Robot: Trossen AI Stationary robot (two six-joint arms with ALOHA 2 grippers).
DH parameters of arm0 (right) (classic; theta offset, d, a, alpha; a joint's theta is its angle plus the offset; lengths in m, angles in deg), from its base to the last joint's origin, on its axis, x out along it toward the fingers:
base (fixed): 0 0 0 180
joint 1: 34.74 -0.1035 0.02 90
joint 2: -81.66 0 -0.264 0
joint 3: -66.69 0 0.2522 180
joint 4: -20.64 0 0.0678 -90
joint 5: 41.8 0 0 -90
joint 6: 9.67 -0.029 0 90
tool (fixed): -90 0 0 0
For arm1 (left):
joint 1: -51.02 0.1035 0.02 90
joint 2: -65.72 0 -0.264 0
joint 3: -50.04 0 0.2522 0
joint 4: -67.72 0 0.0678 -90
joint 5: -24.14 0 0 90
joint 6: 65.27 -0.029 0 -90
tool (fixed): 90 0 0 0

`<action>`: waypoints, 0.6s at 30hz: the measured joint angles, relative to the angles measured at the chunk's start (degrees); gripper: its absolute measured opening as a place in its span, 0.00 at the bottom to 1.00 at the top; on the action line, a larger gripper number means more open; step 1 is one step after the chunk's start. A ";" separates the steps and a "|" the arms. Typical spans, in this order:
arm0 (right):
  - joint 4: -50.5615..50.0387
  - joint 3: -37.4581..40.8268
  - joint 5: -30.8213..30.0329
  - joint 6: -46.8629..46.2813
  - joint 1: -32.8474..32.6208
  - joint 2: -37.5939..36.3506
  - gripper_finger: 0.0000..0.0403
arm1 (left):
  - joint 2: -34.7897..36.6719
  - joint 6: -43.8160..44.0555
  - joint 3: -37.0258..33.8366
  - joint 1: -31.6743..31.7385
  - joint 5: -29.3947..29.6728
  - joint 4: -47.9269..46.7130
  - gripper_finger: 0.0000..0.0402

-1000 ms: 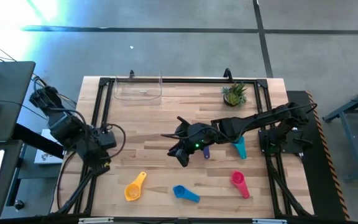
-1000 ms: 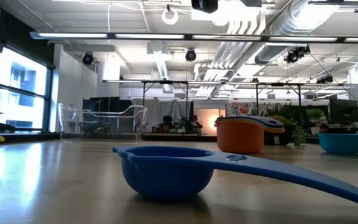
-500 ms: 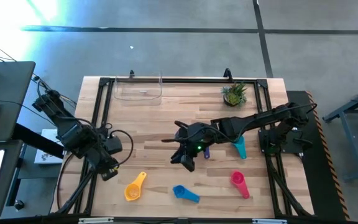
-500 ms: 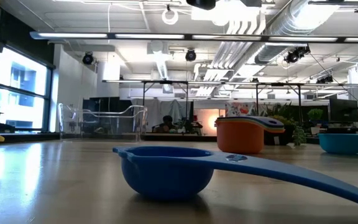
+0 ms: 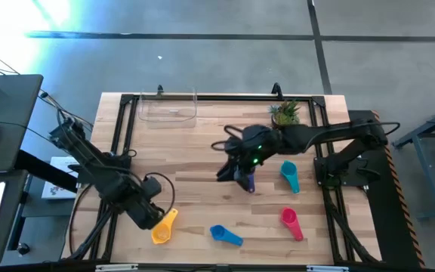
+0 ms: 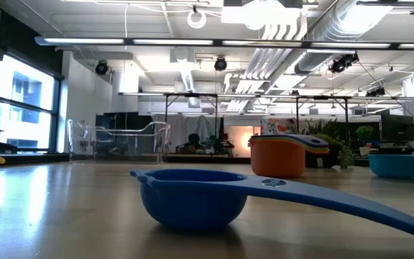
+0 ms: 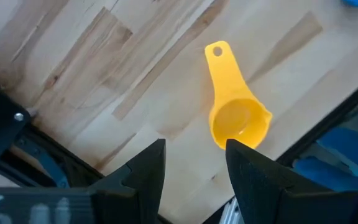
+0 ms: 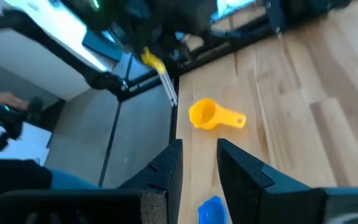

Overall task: Nest measuring cups in basket
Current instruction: Stack the yellow measuring cup on top of the dark blue measuring cup

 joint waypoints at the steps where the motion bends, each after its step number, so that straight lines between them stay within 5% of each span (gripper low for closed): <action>1: 0.12 0.00 -0.13 0.11 0.23 -0.80 0.23 | -0.92 -0.01 0.00 -0.18 0.03 0.51 0.40; 14: -0.01 0.00 -0.83 -0.32 0.55 -4.94 0.23 | -10.12 2.42 -0.14 -2.72 -1.01 2.78 0.40; 18: 0.01 0.00 -0.84 -0.60 0.28 -4.89 0.23 | -9.98 4.33 -5.46 -3.53 -2.01 8.05 0.40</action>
